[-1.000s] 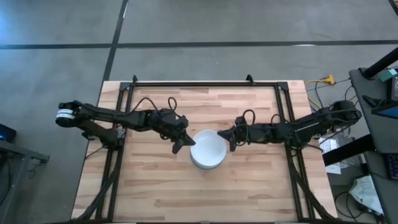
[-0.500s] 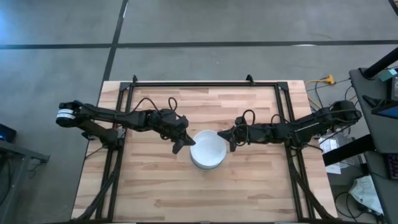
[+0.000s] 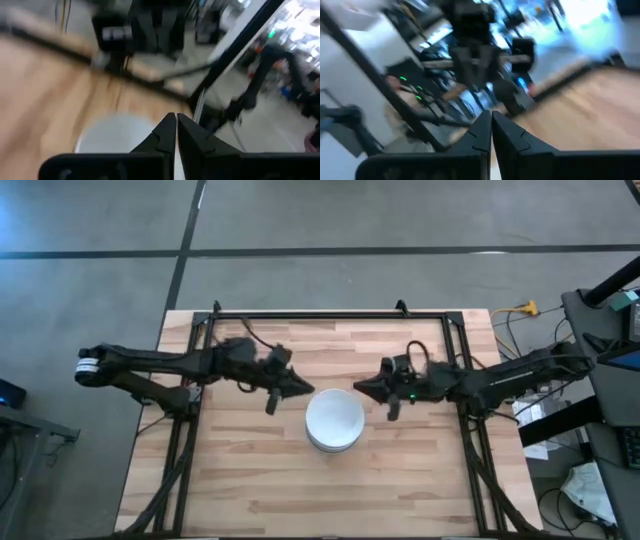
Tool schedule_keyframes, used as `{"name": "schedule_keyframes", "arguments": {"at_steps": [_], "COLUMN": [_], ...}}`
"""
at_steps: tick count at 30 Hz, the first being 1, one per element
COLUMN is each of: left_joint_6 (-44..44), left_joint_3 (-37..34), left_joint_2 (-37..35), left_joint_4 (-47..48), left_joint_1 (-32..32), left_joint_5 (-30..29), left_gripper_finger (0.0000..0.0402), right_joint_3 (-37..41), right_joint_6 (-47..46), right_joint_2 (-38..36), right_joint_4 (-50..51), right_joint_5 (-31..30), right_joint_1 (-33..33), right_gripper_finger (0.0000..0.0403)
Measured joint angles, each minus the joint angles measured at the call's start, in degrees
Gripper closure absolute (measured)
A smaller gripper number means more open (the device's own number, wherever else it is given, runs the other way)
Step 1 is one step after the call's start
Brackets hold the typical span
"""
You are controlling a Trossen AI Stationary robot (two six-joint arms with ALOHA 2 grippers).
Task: Nest bowls inside each other
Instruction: Return to Home Position
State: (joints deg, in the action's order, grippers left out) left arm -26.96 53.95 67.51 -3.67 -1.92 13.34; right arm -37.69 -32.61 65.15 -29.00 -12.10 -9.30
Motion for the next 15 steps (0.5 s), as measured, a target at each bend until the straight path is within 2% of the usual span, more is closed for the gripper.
{"name": "schedule_keyframes", "arguments": {"at_steps": [5, 8, 12, 15], "left_joint_6": [2.3, 3.6, 7.0, 9.3], "left_joint_3": [0.8, 1.0, 0.5, -0.6], "left_joint_2": [-4.8, -9.4, -18.3, -25.0], "left_joint_4": [-7.8, -8.7, -5.7, 0.8], "left_joint_1": [-2.3, -5.7, -11.0, -13.7], "left_joint_5": [-0.4, -0.4, -1.3, -5.9], "left_gripper_finger": [0.0401, 0.0401, 0.0401, 0.0401], "right_joint_3": [-7.3, -10.9, -11.5, -8.1], "right_joint_6": [8.2, 13.3, 19.1, 20.3], "right_joint_2": [-2.5, -5.4, -13.9, -22.5], "right_joint_4": [-1.1, -1.4, -1.6, -1.5], "right_joint_5": [6.2, 10.1, 10.8, 9.3], "right_joint_1": [2.9, 6.5, 11.2, 14.5], "right_gripper_finger": [0.0394, 0.0394, 0.0394, 0.0394]}}
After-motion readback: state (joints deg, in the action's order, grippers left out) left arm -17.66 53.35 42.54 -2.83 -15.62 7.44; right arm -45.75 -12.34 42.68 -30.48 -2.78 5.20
